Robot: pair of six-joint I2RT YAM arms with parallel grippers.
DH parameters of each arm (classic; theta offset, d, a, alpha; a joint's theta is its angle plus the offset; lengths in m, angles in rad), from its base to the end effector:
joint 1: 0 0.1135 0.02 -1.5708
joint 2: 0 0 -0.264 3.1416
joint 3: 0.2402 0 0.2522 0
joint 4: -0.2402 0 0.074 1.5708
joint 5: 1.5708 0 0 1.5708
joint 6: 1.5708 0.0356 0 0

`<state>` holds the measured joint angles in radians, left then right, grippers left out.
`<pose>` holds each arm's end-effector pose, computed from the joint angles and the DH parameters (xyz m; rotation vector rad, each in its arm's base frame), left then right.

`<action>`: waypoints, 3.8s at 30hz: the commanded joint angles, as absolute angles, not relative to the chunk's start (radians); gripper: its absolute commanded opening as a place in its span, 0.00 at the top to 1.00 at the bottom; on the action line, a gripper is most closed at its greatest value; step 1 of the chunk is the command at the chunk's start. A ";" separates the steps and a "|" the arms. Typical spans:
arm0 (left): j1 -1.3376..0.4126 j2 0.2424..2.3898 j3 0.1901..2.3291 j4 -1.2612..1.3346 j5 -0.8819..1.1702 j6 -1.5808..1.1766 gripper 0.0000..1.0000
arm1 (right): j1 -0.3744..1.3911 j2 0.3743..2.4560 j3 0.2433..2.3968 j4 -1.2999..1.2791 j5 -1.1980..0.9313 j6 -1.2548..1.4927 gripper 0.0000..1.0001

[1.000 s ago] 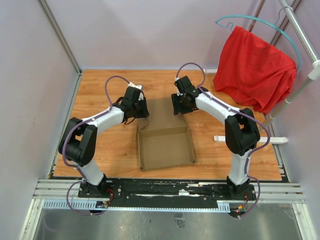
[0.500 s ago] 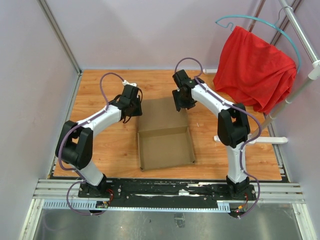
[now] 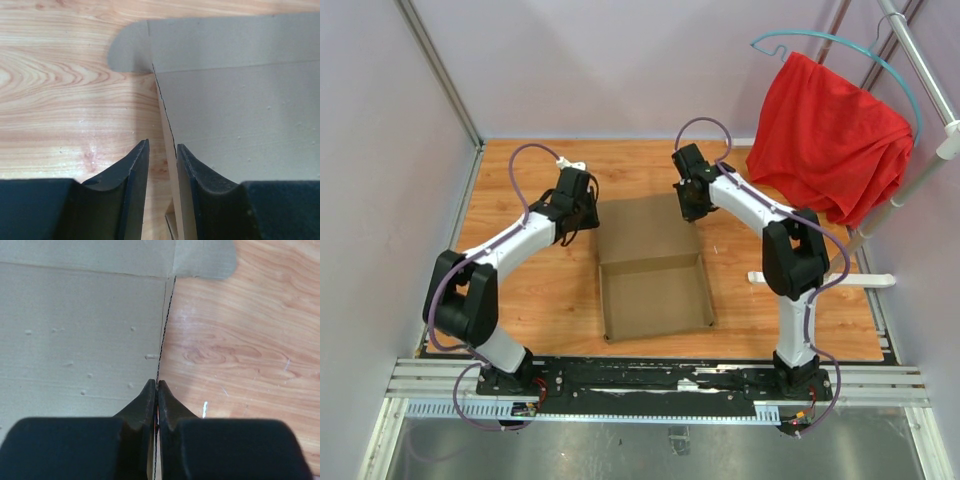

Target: Fold the paper box

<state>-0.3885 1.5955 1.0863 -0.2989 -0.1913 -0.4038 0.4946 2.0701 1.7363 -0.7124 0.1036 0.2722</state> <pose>0.3218 -0.1244 0.2316 -0.1090 2.3630 -0.1565 0.3998 0.2115 0.2270 -0.2539 2.6020 0.1368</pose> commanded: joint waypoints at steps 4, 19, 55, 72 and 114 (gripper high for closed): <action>-0.387 1.374 1.002 -0.166 -0.251 -0.413 0.62 | 0.486 1.780 1.428 -0.359 0.146 0.277 0.99; -0.385 1.102 0.763 0.082 -0.221 -0.409 0.41 | 0.502 1.245 0.662 0.496 0.160 0.241 0.99; -0.359 1.173 0.865 0.448 0.470 -0.129 0.35 | 0.525 0.832 0.225 0.751 -0.102 0.112 0.99; -0.304 1.684 1.540 -0.342 1.025 0.075 0.41 | 0.531 0.782 0.203 0.734 -0.103 0.095 0.99; -0.560 1.497 1.548 -0.480 0.631 0.316 1.00 | 0.531 0.712 0.368 0.347 -0.042 0.178 0.58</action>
<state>-0.5240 1.5520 1.4895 -0.4576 0.6739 0.2111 0.5228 0.7280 0.3374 0.3824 -0.0509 0.1585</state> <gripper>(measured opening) 0.017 0.418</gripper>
